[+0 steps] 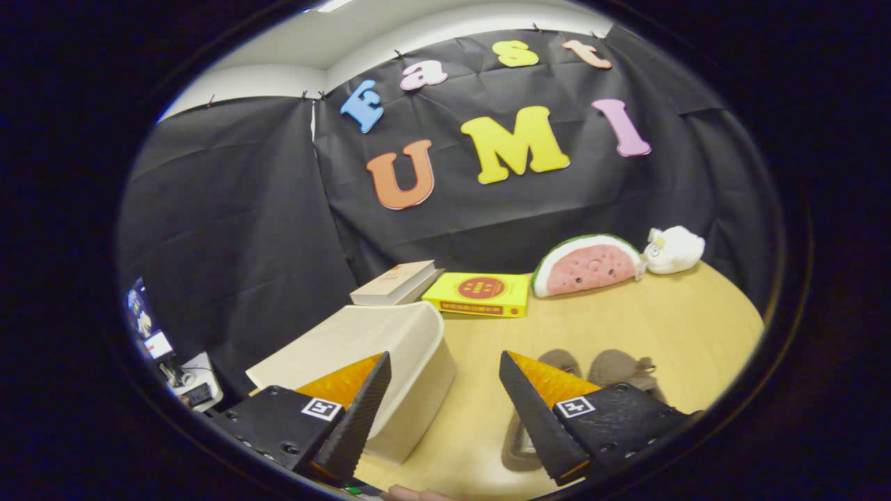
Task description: Open the storage box then place both shoes into the box .Put the left shoe in first, then the right shoe, with the right side of both shoes facing outward in a uniform manner.
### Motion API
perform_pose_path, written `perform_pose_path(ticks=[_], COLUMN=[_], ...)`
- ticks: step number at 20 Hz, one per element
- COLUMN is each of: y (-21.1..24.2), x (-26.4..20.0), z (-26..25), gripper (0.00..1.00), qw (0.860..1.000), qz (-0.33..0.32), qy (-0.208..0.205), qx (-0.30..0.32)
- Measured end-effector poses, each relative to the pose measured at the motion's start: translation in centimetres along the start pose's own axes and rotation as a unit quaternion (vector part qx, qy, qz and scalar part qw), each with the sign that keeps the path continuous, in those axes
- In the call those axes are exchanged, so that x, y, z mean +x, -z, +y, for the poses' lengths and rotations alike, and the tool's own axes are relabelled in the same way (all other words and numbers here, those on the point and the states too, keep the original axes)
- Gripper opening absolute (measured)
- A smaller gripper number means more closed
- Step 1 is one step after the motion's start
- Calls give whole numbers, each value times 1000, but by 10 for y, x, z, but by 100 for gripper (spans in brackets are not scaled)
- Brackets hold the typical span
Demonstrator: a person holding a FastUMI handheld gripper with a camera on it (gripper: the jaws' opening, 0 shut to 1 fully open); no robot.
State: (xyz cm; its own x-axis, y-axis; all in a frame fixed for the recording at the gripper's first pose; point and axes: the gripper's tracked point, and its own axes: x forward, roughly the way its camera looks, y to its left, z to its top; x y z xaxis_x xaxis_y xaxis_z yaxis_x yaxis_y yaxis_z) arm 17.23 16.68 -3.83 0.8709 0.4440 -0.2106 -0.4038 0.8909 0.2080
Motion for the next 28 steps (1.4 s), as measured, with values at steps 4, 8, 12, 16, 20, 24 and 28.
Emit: perform_pose_path(ticks=[4, 8, 12, 16, 20, 24, 28], y=[7, 6, 23, 31, 32, 27, 23], x=[40, 63, 76, 82, 85, 85, 78], z=[12, 32, 37, 39, 41, 36, 34], gripper=[95, 95, 95, 95, 93, 72, 58], qw=[999, 991, 971, 942, 917, 922, 921], qz=[17, 36, 97, 143, 167, 165, 177], qy=[-31, -106, -166, -204, -237, -227, -216], qx=[13, 74, 146, 224, 273, 267, 271])
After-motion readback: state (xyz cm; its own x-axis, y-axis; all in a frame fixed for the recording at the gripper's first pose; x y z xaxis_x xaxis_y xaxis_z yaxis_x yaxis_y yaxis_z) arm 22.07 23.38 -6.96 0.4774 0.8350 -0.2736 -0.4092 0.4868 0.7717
